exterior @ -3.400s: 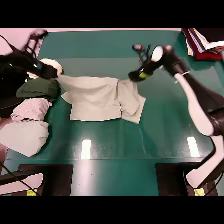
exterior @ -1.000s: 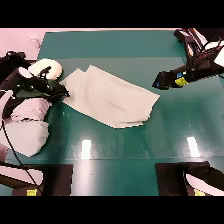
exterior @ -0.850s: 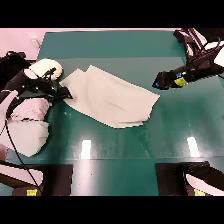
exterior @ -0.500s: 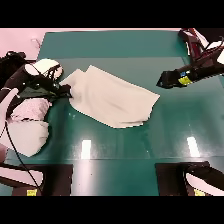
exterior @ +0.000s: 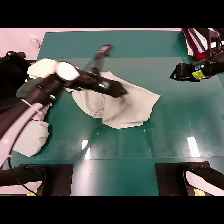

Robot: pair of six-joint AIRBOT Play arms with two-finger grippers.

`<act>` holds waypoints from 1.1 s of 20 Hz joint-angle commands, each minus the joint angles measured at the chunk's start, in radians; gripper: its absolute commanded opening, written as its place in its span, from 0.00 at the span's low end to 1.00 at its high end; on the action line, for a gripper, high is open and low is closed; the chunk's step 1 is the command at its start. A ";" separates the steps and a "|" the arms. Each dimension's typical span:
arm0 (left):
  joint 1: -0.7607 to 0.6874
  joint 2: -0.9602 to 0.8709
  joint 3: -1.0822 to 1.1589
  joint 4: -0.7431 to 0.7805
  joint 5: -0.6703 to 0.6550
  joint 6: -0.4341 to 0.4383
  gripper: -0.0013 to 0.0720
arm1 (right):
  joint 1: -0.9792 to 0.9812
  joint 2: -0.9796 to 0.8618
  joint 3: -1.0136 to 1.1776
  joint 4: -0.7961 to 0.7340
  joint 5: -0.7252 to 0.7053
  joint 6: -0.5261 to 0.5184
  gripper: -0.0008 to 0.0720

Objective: Fold the shirts.

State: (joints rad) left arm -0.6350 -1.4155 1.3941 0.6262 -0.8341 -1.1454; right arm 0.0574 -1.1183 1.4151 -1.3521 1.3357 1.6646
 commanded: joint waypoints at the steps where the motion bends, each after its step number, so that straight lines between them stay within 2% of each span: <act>1: -0.180 -0.067 0.124 -0.028 0.106 0.031 0.12 | -0.007 0.003 0.000 0.000 -0.008 -0.002 0.60; 2: -0.168 -0.081 0.168 -0.010 0.074 0.026 0.58 | -0.007 0.008 0.000 0.000 -0.008 -0.002 0.60; 3: -0.139 -0.082 0.202 0.025 0.037 -0.003 0.94 | -0.007 0.016 0.000 0.000 -0.008 -0.002 0.60; 5: -0.024 -0.081 0.249 0.095 -0.069 -0.066 0.91 | -0.007 0.035 0.000 -0.001 -0.008 -0.002 0.60; 9: 0.315 -0.073 0.241 0.211 -0.280 -0.167 0.88 | -0.007 0.082 0.000 -0.001 -0.008 -0.009 0.60; 10: 0.403 -0.072 0.222 0.239 -0.315 -0.175 0.76 | -0.007 0.090 0.000 -0.002 -0.008 -0.009 0.60; 11: 0.480 -0.064 0.185 0.253 -0.332 -0.188 0.76 | -0.007 0.094 0.000 -0.001 -0.008 -0.009 0.60; 14: 0.665 -0.023 -0.021 0.277 -0.317 -0.183 0.76 | -0.006 0.093 0.000 0.000 -0.008 -0.009 0.60; 16: 0.737 -0.026 -0.162 0.287 -0.271 -0.184 0.76 | -0.003 0.085 0.000 0.000 -0.006 -0.009 0.60; 20: 0.773 -0.029 -0.328 0.287 -0.113 -0.181 0.76 | -0.004 0.078 -0.002 0.027 0.001 -0.008 0.60; 22: 0.757 -0.045 -0.340 0.282 -0.087 -0.157 0.76 | 0.004 0.078 -0.002 0.025 0.006 -0.008 0.60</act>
State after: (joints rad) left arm 0.1066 -1.4494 1.1225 0.9058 -0.9955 -1.3231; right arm 0.0551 -1.0386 1.4139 -1.3376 1.3350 1.6558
